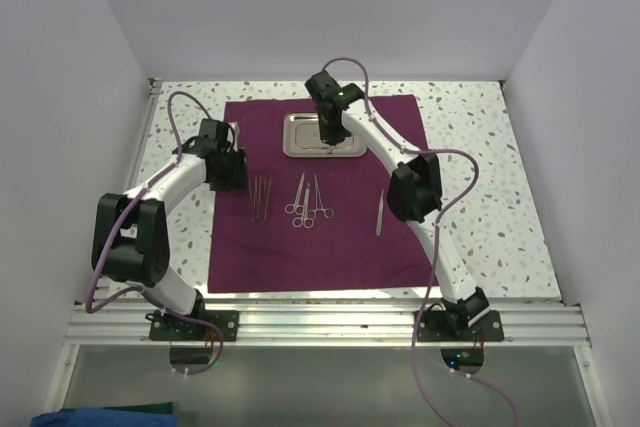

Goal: Open and lay out the surgical kit
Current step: Pick up the medical item from the container.

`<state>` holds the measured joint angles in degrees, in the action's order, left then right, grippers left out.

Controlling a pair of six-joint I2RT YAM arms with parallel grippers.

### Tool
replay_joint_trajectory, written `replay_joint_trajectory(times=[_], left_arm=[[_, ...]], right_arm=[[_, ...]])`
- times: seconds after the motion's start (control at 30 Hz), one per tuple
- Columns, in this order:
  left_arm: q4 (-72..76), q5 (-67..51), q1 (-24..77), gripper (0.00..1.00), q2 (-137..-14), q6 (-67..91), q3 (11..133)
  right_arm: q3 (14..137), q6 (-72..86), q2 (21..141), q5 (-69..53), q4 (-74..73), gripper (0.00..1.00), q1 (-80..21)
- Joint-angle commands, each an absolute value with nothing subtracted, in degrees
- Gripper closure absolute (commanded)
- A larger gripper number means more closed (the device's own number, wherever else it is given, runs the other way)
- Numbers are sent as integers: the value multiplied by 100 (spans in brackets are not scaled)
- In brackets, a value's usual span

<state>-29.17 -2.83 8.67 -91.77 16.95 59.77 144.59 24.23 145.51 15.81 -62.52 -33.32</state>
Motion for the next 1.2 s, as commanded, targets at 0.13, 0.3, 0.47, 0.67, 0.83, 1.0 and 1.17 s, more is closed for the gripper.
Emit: replay_joint_trajectory(times=[0.13,0.3,0.47,0.67,0.83,1.0,1.17], left_arm=[[-2716,-387,817,45,-9088,1714,6100],[-2725,-431,817,45,-9044,1731,6047],[-2786,-369,817,45,-8956,1688,6012],[-2786,-369,817,45,-8973,1661,6047],[-2707,-448,809,45,-9053,1696,6100],[-2637,-510,817,46,-9263,1696,6196],[-2531,-606,817,46,-9474,1722,6380]], right_arm=[[14212,2672,14141,1433,-6275,86,-3234],[14255,2777,14317,1380,-5968,100,-3182],[14432,2918,14379,1424,-5968,100,-3085],[14124,2900,14028,1582,-5897,100,-2989],[13554,2707,13300,1784,-5819,100,-2936],[12877,2540,12271,1898,-5704,100,-2935],[12473,2531,11472,1995,-5967,100,-2927]])
